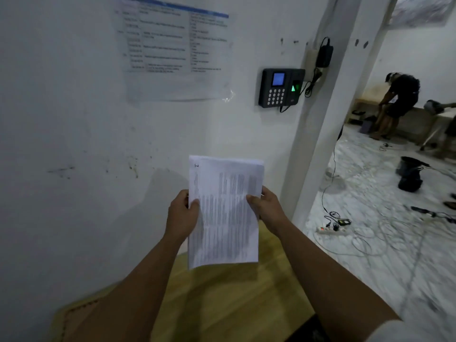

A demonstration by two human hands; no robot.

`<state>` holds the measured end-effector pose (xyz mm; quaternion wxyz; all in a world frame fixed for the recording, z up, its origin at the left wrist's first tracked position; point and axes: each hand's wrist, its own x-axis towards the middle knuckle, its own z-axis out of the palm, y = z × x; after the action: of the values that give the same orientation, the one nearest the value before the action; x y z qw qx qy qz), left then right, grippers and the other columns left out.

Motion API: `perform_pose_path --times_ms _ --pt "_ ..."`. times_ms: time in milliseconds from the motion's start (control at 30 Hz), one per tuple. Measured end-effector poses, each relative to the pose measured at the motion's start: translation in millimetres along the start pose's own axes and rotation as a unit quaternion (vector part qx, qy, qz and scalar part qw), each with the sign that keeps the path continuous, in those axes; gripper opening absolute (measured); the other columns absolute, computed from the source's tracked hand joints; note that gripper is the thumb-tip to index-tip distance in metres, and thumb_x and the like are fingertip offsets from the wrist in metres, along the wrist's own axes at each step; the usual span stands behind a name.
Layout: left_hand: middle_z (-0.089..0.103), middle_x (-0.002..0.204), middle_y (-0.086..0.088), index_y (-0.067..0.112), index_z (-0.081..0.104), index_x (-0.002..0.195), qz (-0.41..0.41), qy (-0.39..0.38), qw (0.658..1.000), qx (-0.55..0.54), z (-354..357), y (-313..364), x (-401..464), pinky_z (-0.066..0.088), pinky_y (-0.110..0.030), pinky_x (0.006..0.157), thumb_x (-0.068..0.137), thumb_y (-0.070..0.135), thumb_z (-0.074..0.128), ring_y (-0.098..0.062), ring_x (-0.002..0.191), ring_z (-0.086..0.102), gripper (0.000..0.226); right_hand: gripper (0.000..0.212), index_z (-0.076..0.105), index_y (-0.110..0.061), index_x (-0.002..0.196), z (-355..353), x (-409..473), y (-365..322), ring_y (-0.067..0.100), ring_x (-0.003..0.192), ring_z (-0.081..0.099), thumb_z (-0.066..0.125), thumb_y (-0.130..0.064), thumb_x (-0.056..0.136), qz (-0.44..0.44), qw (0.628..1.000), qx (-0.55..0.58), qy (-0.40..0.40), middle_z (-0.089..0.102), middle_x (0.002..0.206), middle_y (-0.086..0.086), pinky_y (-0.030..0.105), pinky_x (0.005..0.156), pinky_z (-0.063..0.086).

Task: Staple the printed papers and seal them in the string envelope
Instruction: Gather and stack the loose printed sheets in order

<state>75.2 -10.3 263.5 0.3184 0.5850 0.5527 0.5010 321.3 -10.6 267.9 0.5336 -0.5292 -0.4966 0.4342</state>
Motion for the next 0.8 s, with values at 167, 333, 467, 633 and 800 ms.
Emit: perform_pose_path --times_ms 167,333,467,633,800 --pt "0.065 0.111 0.001 0.026 0.055 0.115 -0.051 -0.016 0.999 0.011 42.3 -40.8 -8.4 0.055 -0.038 0.087 0.103 0.011 0.047 -0.015 0.093 0.063 0.02 0.029 0.065 -0.017 0.123 -10.0 7.4 42.3 0.018 0.099 0.072 0.066 -0.02 0.094 0.009 0.997 -0.066 0.028 0.072 0.114 0.001 0.044 0.086 0.061" --pt "0.061 0.101 0.016 0.03 0.053 0.117 -0.123 -0.018 0.992 -0.008 82.2 -90.6 -20.1 0.051 -0.024 0.077 0.104 0.009 0.048 0.0 0.091 0.06 0.025 0.024 0.07 -0.012 0.113 -16.4 11.0 105.7 0.022 0.093 0.072 0.062 -0.006 0.091 0.06 0.997 -0.044 0.038 0.074 0.104 0.005 0.038 0.074 0.061" --pt "0.066 0.111 0.007 0.022 0.057 0.125 -0.191 -0.028 0.981 0.013 109.6 -143.9 -34.6 0.054 -0.029 0.081 0.102 0.01 0.052 -0.014 0.103 0.066 0.027 0.033 0.072 -0.015 0.109 -23.5 13.9 170.7 0.027 0.095 0.069 0.068 -0.02 0.077 0.132 0.987 -0.088 0.035 0.074 0.101 0.005 0.048 0.079 0.057" --pt "0.065 0.1 -0.005 0.012 0.059 0.112 -0.246 0.002 0.968 0.047 136.2 -172.0 -42.2 0.045 -0.034 0.073 0.104 0.014 0.05 -0.028 0.095 0.063 0.012 0.016 0.07 -0.013 0.1 -35.6 18.7 214.4 0.026 0.094 0.069 0.072 -0.004 0.087 0.165 0.981 -0.101 0.009 0.074 0.099 0.012 0.053 0.081 0.057" --pt "0.066 0.117 0.003 0.018 0.06 0.131 -0.254 0.017 0.966 0.042 151.5 -164.7 -37.5 0.048 -0.033 0.087 0.106 0.019 0.046 -0.02 0.107 0.062 0.029 0.015 0.069 -0.016 0.105 -48.2 35.1 218.0 0.022 0.097 0.07 0.071 -0.011 0.092 0.156 0.981 -0.107 -0.046 0.074 0.104 0.007 0.041 0.077 0.057"
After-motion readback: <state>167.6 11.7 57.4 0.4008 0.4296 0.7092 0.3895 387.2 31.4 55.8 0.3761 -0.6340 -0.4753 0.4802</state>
